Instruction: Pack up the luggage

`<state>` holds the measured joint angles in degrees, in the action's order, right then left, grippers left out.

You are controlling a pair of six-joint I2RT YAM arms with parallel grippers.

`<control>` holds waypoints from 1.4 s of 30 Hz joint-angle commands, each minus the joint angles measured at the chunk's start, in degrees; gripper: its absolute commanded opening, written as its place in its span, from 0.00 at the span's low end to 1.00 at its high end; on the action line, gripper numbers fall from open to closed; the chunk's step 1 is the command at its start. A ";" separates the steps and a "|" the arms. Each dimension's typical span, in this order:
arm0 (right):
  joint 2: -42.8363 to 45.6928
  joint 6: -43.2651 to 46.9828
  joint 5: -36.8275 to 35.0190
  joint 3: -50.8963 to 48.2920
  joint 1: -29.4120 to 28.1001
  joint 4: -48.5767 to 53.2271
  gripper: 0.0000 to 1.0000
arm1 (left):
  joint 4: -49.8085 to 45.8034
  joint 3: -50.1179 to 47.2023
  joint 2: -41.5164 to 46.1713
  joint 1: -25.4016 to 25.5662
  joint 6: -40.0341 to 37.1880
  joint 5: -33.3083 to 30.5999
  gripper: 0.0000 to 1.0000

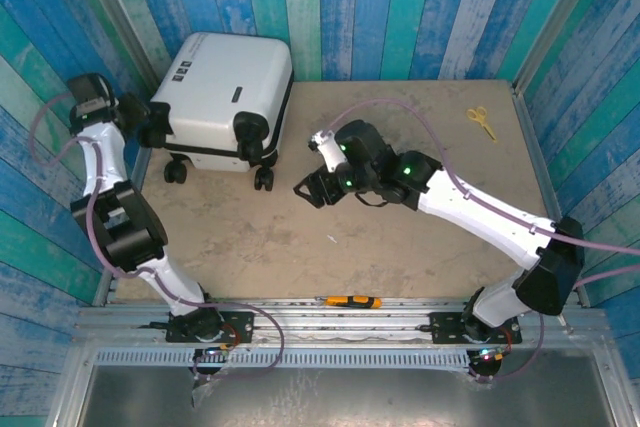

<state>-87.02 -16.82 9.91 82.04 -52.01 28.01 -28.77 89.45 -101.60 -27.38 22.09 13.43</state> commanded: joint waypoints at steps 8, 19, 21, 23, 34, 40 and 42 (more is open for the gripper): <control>-0.80 2.61 -4.35 5.74 0.02 2.29 0.73 | 2.55 -20.79 5.46 6.07 -0.74 7.29 0.43; 2.69 5.42 -9.16 3.49 2.47 5.57 0.75 | 18.05 -39.81 25.94 31.73 9.99 5.51 0.47; 2.74 6.30 -9.12 3.70 2.53 6.53 0.76 | 17.17 -40.31 28.92 34.63 10.17 2.28 0.58; 2.20 6.98 -9.12 4.08 2.52 8.06 0.77 | 15.10 -41.39 33.78 35.52 10.29 -2.23 0.70; -2.71 16.99 -10.45 8.16 8.75 15.54 0.80 | 10.25 -59.62 61.62 39.24 13.42 -6.27 0.87; -9.37 21.47 -9.77 14.18 10.46 19.26 0.80 | 16.50 -64.26 60.39 51.02 16.09 -11.84 0.87; -11.87 22.00 -9.36 16.32 10.54 20.75 0.80 | 18.18 -63.90 57.67 55.30 16.85 -15.29 0.86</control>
<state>-96.33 2.15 -0.03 95.68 -41.45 44.71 -15.31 25.17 -41.93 23.83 37.23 3.31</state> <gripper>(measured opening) 0.801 0.865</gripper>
